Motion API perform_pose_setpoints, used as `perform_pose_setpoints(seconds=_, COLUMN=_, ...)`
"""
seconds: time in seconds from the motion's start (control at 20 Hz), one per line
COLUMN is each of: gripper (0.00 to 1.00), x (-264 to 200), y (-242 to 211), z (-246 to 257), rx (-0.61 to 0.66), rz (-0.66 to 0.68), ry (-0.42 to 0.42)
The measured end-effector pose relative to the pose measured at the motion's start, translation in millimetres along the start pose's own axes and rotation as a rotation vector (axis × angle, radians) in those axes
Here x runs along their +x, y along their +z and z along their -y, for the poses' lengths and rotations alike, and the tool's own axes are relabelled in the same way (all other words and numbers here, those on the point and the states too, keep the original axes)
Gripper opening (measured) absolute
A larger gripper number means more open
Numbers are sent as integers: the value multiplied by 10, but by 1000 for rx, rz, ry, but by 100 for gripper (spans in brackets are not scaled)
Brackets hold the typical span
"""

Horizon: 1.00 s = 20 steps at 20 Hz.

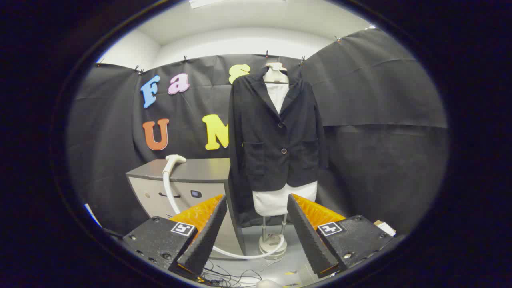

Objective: Iron the clothes twice with a garment steamer, once on the left side and once on the right side.

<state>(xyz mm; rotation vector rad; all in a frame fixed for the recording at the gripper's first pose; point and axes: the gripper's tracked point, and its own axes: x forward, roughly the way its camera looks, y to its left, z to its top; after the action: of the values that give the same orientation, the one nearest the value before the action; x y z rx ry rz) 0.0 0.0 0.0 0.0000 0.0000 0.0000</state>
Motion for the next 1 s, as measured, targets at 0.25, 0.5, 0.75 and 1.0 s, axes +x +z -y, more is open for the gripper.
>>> perform_pose_setpoints(seconds=0.25, gripper=97, x=-14, y=-17, z=-4, rx=-4, rz=2, ry=-17)
perform_pose_setpoints(seconds=0.5, gripper=97, x=3, y=-21, z=-81, rx=5, rz=0, ry=-9)
perform_pose_setpoints(seconds=0.75, gripper=97, x=105, y=-36, z=-221, rx=13, rz=-32, ry=9)
perform_pose_setpoints(seconds=1.0, gripper=97, x=367, y=120, z=-609, rx=-28, rz=-30, ry=81)
